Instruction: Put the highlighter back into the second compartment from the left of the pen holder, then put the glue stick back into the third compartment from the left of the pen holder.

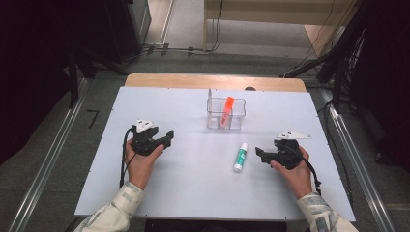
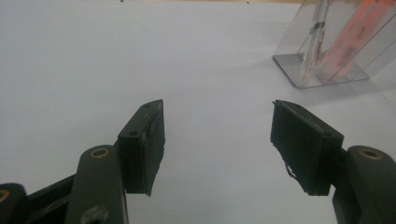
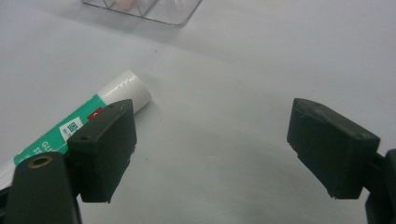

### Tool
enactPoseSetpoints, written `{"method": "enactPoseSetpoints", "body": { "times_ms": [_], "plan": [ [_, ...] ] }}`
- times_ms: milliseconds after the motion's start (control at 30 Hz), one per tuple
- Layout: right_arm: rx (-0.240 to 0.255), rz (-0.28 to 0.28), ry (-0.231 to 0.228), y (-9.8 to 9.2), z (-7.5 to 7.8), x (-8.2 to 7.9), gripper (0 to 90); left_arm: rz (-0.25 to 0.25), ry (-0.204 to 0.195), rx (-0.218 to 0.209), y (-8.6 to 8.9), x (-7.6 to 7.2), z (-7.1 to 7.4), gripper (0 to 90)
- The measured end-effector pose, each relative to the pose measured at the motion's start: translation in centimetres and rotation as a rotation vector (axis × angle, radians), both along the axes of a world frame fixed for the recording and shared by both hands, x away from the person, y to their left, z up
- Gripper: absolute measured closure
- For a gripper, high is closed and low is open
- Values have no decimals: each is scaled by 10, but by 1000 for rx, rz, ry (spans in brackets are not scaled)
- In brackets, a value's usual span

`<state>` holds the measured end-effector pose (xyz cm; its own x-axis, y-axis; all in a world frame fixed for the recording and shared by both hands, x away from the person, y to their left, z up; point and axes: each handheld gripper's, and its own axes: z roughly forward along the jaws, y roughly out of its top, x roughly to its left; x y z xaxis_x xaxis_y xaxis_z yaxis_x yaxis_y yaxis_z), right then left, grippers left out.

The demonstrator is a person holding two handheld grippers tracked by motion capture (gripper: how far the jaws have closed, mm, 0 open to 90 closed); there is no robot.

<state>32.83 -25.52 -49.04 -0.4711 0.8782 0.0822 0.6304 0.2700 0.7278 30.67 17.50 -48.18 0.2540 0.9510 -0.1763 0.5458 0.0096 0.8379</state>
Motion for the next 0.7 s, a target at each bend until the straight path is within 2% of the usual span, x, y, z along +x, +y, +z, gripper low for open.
{"method": "enactPoseSetpoints", "body": {
  "times_ms": [333, 700],
  "plan": [
    [-7, -5, 1, 1, 0, -3, 142, -17, -3, 4, -6, -1, -1, 363],
    [2, -3, 6, 5, -1, -2, 142, -2, 9, -5, 0, 0, -3, 346]
  ]
}}
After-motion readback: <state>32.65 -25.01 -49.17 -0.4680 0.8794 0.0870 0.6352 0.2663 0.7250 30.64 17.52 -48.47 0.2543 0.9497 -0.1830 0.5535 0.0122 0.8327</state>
